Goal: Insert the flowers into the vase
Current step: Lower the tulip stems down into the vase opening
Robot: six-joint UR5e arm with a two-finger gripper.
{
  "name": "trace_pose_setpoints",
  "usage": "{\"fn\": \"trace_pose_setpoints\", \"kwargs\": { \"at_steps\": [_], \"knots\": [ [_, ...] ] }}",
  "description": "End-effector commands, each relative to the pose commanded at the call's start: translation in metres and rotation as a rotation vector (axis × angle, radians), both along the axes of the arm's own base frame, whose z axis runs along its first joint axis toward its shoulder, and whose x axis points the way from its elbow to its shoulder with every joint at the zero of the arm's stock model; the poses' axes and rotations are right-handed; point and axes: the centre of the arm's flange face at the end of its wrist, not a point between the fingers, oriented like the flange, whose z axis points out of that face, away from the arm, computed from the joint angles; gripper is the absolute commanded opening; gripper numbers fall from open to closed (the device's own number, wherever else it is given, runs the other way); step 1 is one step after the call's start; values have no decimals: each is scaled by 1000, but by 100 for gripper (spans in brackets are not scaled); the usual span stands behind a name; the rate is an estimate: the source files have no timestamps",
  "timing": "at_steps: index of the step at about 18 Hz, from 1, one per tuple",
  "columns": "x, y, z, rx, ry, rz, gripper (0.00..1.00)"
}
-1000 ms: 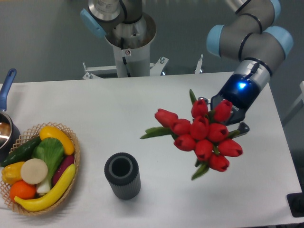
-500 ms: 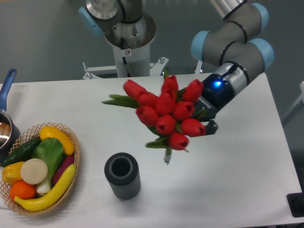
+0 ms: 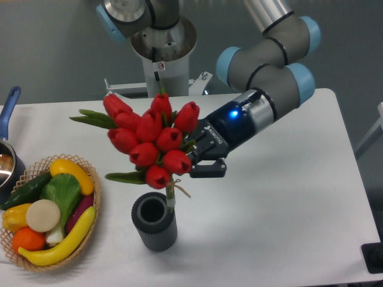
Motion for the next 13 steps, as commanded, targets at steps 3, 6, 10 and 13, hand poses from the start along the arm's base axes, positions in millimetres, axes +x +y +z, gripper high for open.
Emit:
{"fn": "trace_pose_setpoints", "kwargs": {
  "at_steps": [3,6,10,13],
  "knots": [
    [1,4,-9,-8,-8,-5,15],
    [5,8,-19,-16,-19,-14,15],
    [6,13,-37,-29,-41,-23,16],
    [7,14,-49,-40,-53,-24,16]
  ]
}}
